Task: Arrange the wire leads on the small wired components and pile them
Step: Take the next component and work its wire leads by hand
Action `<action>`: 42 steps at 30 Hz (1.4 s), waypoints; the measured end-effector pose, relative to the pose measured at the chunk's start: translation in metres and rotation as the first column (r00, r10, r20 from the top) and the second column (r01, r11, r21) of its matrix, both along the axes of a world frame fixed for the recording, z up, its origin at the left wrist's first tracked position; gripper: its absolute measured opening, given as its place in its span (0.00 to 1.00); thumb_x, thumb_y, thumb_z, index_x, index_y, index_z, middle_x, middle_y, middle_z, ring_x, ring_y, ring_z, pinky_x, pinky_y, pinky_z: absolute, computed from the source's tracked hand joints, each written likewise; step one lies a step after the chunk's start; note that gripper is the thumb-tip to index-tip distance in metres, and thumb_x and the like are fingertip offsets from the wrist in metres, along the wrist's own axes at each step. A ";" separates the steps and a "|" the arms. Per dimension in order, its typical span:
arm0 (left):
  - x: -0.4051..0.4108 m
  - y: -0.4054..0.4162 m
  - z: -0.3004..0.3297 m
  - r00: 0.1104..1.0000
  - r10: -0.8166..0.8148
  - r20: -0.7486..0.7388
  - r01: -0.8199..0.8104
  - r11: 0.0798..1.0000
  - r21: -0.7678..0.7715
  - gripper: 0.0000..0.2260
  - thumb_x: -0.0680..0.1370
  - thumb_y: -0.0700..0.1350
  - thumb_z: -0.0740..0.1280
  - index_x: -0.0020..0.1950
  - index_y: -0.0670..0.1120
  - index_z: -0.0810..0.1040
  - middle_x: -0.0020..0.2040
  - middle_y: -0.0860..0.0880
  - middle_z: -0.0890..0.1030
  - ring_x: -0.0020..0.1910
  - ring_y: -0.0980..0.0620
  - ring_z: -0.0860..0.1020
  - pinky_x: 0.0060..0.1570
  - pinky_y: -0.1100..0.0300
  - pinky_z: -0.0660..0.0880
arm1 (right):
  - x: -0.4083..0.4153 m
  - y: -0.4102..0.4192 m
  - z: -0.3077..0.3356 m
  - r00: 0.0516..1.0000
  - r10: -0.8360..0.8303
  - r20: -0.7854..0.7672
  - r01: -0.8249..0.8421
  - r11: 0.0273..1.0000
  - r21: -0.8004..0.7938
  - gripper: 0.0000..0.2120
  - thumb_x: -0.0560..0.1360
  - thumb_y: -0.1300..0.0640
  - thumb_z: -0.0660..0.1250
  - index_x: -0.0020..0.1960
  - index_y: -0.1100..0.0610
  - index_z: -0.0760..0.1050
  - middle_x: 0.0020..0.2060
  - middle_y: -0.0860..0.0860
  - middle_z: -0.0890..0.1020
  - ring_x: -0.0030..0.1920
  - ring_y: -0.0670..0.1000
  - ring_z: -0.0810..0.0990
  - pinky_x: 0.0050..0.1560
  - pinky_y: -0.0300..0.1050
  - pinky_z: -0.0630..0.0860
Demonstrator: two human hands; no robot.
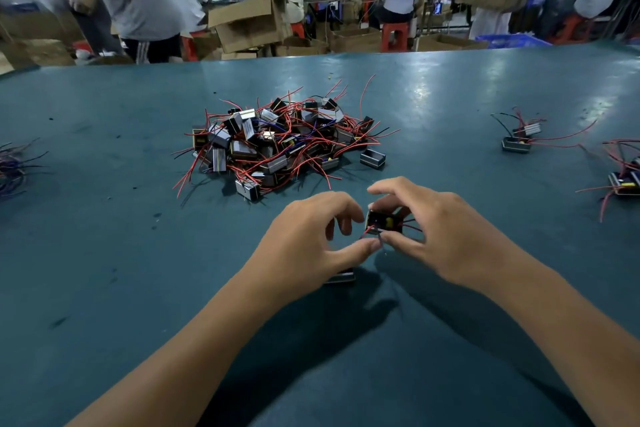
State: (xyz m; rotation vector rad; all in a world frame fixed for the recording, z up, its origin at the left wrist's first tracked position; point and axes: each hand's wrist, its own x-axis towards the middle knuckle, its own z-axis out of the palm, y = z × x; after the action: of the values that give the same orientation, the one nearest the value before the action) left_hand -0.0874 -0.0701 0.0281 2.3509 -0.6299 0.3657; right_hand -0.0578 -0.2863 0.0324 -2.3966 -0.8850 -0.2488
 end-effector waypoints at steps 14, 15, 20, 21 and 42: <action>0.005 0.002 0.002 0.987 0.093 -0.128 -0.123 0.959 -0.257 0.07 0.79 0.43 0.70 0.41 0.47 0.81 0.35 0.50 0.80 0.29 0.61 0.71 0.32 0.72 0.65 | -0.002 -0.002 -0.001 0.995 0.096 0.001 -0.096 0.995 0.023 0.30 0.75 0.57 0.73 0.71 0.44 0.62 0.57 0.40 0.82 0.58 0.38 0.79 0.61 0.32 0.71; 0.007 0.003 0.002 0.984 0.087 -0.154 -0.125 0.958 -0.260 0.07 0.79 0.42 0.70 0.41 0.46 0.82 0.35 0.49 0.80 0.27 0.62 0.70 0.31 0.72 0.65 | -0.001 -0.003 -0.001 0.995 0.098 -0.005 -0.098 0.995 0.021 0.30 0.75 0.57 0.73 0.71 0.44 0.62 0.57 0.39 0.82 0.58 0.38 0.79 0.61 0.33 0.71; 0.009 0.006 -0.001 0.978 0.025 -0.205 -0.065 0.980 -0.188 0.07 0.79 0.44 0.70 0.41 0.46 0.82 0.35 0.50 0.82 0.25 0.64 0.70 0.29 0.74 0.64 | 0.005 -0.009 -0.003 0.992 0.103 -0.071 -0.105 0.994 -0.024 0.26 0.76 0.57 0.72 0.68 0.43 0.64 0.56 0.37 0.82 0.58 0.37 0.78 0.62 0.38 0.72; 0.009 0.007 -0.002 0.978 0.021 -0.208 -0.053 0.987 -0.150 0.07 0.79 0.45 0.70 0.41 0.47 0.82 0.35 0.51 0.82 0.26 0.64 0.70 0.30 0.74 0.64 | 0.006 -0.011 -0.004 0.990 0.105 -0.094 -0.109 0.993 -0.042 0.25 0.76 0.57 0.72 0.67 0.44 0.65 0.56 0.37 0.82 0.58 0.37 0.79 0.62 0.39 0.73; 0.016 0.026 0.000 0.931 -0.076 -0.356 0.129 0.983 0.128 0.03 0.77 0.51 0.74 0.45 0.53 0.83 0.39 0.54 0.81 0.40 0.55 0.78 0.42 0.60 0.74 | 0.009 -0.021 0.000 0.992 -0.042 -0.121 0.017 0.980 -0.197 0.19 0.78 0.60 0.64 0.66 0.44 0.70 0.63 0.39 0.75 0.63 0.40 0.71 0.61 0.32 0.64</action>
State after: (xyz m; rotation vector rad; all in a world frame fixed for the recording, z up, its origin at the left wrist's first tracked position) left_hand -0.0719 -0.0444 0.0284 2.4288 -0.6201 -0.1544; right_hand -0.0486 -0.3073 0.0327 -2.5760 -0.8511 -0.0229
